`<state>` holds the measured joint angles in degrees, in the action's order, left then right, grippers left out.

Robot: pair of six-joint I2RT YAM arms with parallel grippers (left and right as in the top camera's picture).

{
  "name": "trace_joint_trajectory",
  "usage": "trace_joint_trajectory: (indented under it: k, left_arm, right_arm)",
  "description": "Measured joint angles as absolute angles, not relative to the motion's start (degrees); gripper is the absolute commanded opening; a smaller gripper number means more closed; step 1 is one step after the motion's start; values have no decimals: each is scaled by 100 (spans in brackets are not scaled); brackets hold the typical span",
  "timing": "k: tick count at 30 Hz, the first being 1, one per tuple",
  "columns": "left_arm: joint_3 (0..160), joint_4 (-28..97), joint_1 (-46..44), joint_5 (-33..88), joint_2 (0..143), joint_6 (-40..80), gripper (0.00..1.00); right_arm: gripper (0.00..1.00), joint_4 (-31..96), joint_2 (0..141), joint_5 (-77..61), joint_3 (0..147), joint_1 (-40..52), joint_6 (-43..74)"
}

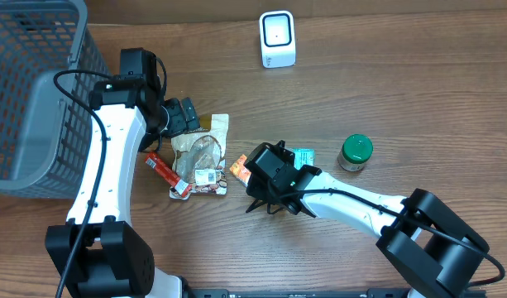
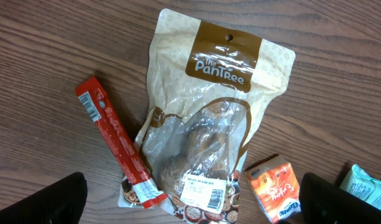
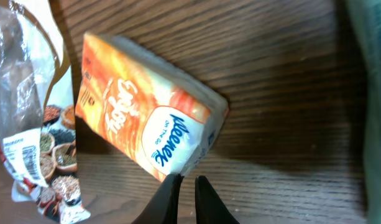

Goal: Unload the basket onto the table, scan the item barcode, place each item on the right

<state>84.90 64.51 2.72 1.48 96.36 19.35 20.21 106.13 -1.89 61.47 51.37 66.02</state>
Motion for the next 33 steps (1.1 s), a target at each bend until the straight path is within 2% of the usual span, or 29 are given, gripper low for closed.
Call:
trace_joint_trajectory:
  k: [4,7,14,16,19,20,27,33]
  left_arm:
    - [8490,6451,272,150,9636,1935,100]
    - [8490,6451,272,148,9636,1935,100]
    - [8490,6451,272,148,9636,1935,100]
    - [8490,6451,272,148,9636,1935,100]
    - [8490,6449,272,148,9636,1935,100]
    - [8490,6451,272,148,9636,1935,100]
    - [8490,6451,272,150,9636,1935,100]
    - [8490,6451,272,150,9636,1935,100]
  right_arm:
    - [12,2012,10615,-336,6147,5137,6473]
    - [16,1959,10615,-493,6147,5137,6407]
    - [18,1310,10615,-716,6143,5137,6112]
    - [24,1249,10615,-766,6143,5137,5968]
    - [47,1116,10617,-961,6143,5116,5542]
    - [50,1118,10615,-1098,6143,5096,5336]
    - [57,1321,10613,-2698,6224,4519,3122]
    - [62,1688,10613,-3114,6379,3983,1863]
